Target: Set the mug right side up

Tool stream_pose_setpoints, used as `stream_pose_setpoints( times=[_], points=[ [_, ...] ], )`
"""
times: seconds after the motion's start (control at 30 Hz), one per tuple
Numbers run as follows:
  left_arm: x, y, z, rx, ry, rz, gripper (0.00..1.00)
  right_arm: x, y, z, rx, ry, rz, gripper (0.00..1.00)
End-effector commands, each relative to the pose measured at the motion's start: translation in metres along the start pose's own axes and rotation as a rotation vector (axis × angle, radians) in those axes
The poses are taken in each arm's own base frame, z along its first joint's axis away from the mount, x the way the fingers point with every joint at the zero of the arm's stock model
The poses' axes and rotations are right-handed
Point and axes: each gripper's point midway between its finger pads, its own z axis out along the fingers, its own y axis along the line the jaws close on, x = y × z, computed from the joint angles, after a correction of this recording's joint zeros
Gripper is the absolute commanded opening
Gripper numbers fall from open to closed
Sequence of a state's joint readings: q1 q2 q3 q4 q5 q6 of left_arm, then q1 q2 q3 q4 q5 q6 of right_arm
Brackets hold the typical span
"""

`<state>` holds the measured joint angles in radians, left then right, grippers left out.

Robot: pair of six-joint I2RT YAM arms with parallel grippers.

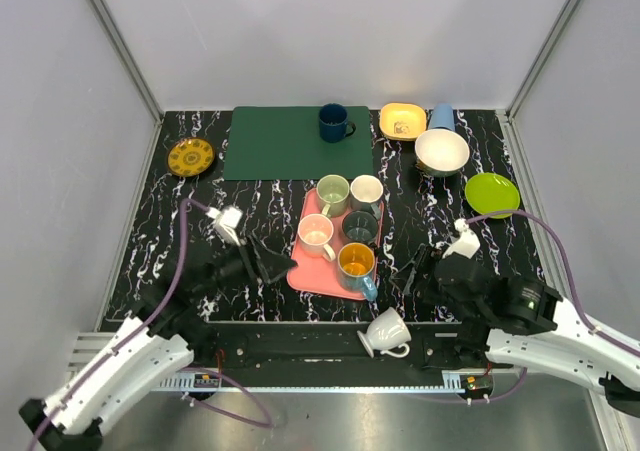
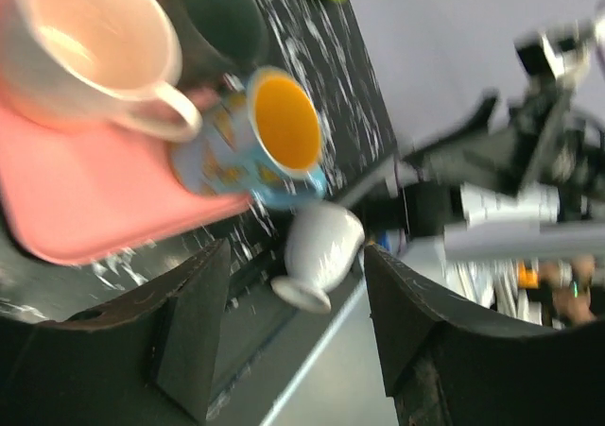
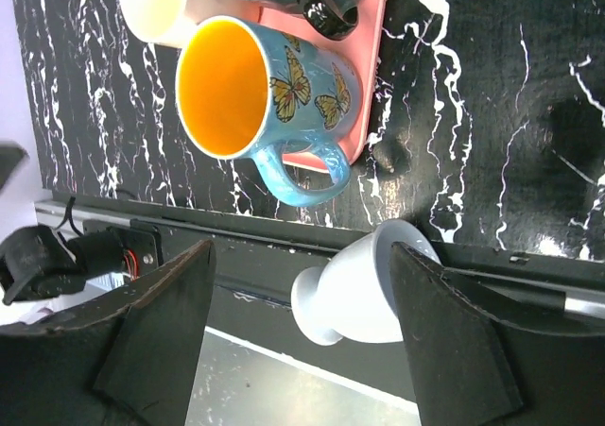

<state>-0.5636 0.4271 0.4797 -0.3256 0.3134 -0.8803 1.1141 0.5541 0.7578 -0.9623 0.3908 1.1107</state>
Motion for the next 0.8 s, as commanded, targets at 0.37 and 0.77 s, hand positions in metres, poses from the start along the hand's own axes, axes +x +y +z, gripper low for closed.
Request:
stream_pose_setpoints(
  times=[0.37,0.77],
  points=[
    [0.153,-0.068,0.037,-0.015,0.408,0.543,0.61,0.000,0.010,-0.011,-0.063,0.011,0.200,0.78],
    [0.195,-0.075,0.078,0.104,0.423,0.841,0.76,-0.035,0.028,-0.037,-0.169,-0.108,0.169,0.78]
  ],
)
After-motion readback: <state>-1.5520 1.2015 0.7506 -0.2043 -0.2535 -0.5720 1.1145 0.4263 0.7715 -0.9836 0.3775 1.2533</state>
